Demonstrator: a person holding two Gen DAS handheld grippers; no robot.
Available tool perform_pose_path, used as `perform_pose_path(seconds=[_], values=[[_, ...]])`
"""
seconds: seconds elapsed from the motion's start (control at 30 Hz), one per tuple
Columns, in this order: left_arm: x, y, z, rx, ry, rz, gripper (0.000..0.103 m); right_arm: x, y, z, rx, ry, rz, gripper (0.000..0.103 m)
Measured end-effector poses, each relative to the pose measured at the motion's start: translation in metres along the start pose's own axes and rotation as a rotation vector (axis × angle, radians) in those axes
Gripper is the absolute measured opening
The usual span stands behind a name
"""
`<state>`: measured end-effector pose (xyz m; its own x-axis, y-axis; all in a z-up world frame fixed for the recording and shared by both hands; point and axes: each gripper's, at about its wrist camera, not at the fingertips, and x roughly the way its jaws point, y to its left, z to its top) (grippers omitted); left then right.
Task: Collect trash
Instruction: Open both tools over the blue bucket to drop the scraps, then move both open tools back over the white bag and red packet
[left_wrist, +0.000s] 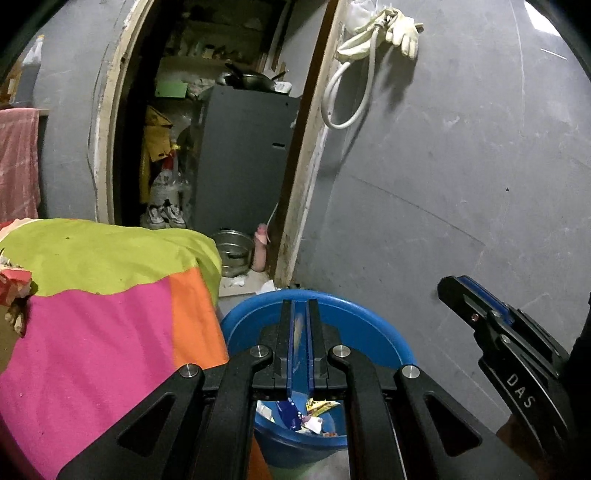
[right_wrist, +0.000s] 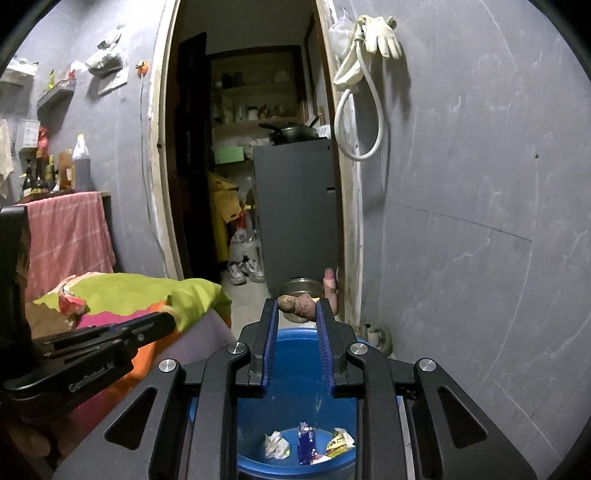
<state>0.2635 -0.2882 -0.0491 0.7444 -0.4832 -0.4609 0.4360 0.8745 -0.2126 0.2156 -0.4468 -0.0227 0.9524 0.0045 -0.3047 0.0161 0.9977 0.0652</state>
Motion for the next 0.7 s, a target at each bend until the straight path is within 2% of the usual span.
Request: perform_pose_path(seconds=[0.3, 0.37, 0.43, 0.57, 0.63, 0.7], values=[[0.001, 0.007, 0.003, -0.029, 0.020, -0.006, 0.005, 0.001, -0.003, 0.003, 0.014, 0.002, 0.003, 0.025], [-0.003, 0.011, 0.007, -0.042, 0.016, -0.014, 0.011, -0.002, -0.004, 0.005, 0.019, -0.009, -0.001, 0.026], [-0.010, 0.015, 0.012, -0.061, -0.001, -0.023, 0.023, -0.005, -0.003, 0.008, 0.025, -0.026, 0.000, 0.036], [-0.031, 0.026, 0.027, -0.089, -0.042, -0.019, 0.032, -0.017, 0.004, 0.020, 0.023, -0.075, 0.004, 0.041], [-0.043, 0.032, 0.036, -0.104, -0.071, -0.012, 0.044, -0.024, 0.009, 0.026, 0.020, -0.114, 0.007, 0.054], [-0.059, 0.041, 0.044, -0.120, -0.099, -0.003, 0.052, -0.032, 0.015, 0.035, 0.017, -0.150, 0.015, 0.057]])
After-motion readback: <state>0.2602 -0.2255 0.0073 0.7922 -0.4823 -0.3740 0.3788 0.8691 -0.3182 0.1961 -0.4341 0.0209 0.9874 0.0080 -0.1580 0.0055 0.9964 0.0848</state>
